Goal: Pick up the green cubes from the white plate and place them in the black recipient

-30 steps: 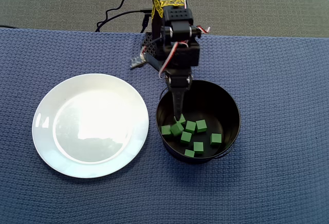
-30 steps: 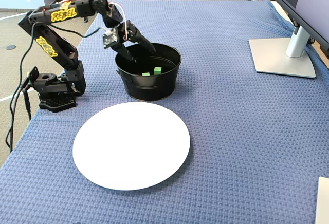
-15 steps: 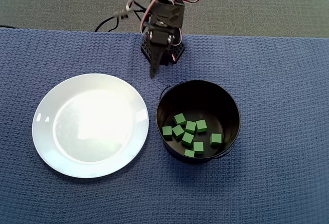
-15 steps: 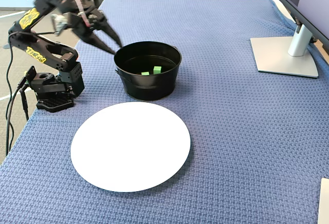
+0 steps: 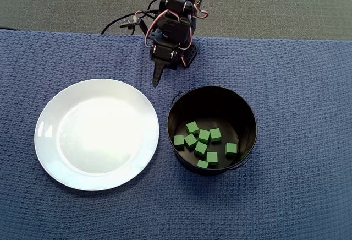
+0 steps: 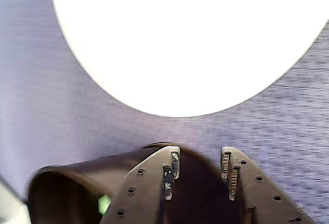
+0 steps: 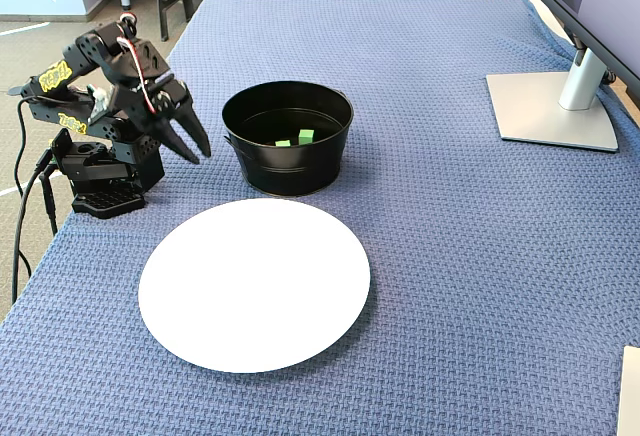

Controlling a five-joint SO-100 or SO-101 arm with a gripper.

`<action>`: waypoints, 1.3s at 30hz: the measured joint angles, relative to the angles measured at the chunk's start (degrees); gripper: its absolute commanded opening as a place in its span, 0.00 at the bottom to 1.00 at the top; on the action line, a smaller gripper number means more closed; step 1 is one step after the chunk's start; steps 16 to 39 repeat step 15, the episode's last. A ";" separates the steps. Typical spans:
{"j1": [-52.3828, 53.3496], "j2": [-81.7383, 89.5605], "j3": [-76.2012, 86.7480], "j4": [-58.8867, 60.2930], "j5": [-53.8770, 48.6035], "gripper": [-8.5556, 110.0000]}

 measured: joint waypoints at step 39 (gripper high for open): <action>0.00 0.35 2.81 0.79 0.44 0.07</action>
